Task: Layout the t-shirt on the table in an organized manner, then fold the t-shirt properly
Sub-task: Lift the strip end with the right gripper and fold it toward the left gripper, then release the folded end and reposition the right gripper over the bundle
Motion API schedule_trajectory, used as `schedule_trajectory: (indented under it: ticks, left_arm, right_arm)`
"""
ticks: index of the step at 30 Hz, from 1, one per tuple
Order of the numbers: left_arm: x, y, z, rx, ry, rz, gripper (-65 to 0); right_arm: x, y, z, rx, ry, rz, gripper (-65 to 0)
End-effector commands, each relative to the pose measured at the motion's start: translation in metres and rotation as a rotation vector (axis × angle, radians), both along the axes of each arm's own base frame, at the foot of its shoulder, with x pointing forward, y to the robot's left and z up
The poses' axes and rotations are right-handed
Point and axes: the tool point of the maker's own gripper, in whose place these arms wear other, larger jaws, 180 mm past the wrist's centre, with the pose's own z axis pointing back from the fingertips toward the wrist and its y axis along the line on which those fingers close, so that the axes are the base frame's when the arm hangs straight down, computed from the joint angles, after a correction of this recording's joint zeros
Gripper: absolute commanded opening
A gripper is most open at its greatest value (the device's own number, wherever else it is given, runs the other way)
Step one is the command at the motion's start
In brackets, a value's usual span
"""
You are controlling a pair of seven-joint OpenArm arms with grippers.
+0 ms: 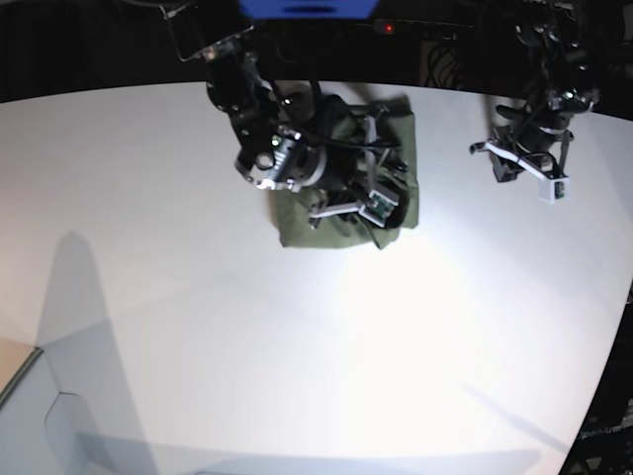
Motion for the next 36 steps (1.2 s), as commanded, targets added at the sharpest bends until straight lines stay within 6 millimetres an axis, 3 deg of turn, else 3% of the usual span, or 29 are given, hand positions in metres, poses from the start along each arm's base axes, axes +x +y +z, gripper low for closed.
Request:
schedule_trajectory:
  ticks: [1, 3, 7, 9, 13, 16, 18, 22, 25, 34, 36]
  left_arm:
    - [0.003, 0.009, 0.009, 0.013, -0.034, 0.011, -64.8]
    - [0.001, 0.02, 0.011, 0.022, -0.037, 0.041, -64.8]
    - [0.0, 0.034, 0.016, 0.038, -0.048, 0.075, -64.8]
    - [-0.001, 0.038, 0.017, 0.042, -0.05, 0.087, -64.8]
    - [0.0, 0.04, 0.019, 0.043, -0.055, 0.093, -64.8]
    - [0.002, 0.04, 0.02, 0.043, -0.061, 0.091, -64.8]
    - [0.002, 0.04, 0.019, 0.042, -0.059, 0.092, -64.8]
    - [0.003, 0.039, 0.019, 0.04, -0.058, 0.09, -64.8]
    - [0.003, 0.039, 0.018, 0.039, -0.059, 0.092, -64.8]
    - [0.008, 0.04, 0.021, 0.037, -0.069, 0.095, -64.8]
    - [0.007, 0.04, 0.021, 0.037, -0.068, 0.095, -64.8]
  right_arm:
    - [0.005, 0.011, 0.027, 0.081, -0.051, -0.002, -30.5]
    - [0.003, 0.015, 0.049, 0.116, -0.102, -0.002, -26.3]
    - [0.0, 0.008, 0.086, 0.167, -0.191, -0.028, -25.5]
    - [0.001, -0.006, 0.088, 0.158, -0.205, -0.06, -25.5]
    - [0.004, -0.027, 0.08, 0.139, -0.191, -0.121, -25.6]
    - [0.01, -0.054, 0.068, 0.109, -0.168, -0.196, -28.7]
    - [0.016, -0.069, 0.064, 0.093, -0.164, -0.24, -35.2]
    - [0.016, -0.095, 0.057, 0.073, -0.146, -0.318, -54.6]
    - [0.005, -0.098, 0.053, 0.071, -0.126, -0.328, -65.0]
    - [-0.009, -0.095, 0.037, 0.06, -0.072, -0.321, -65.0]
    - [-0.014, -0.084, 0.033, 0.065, -0.055, -0.287, -65.0]
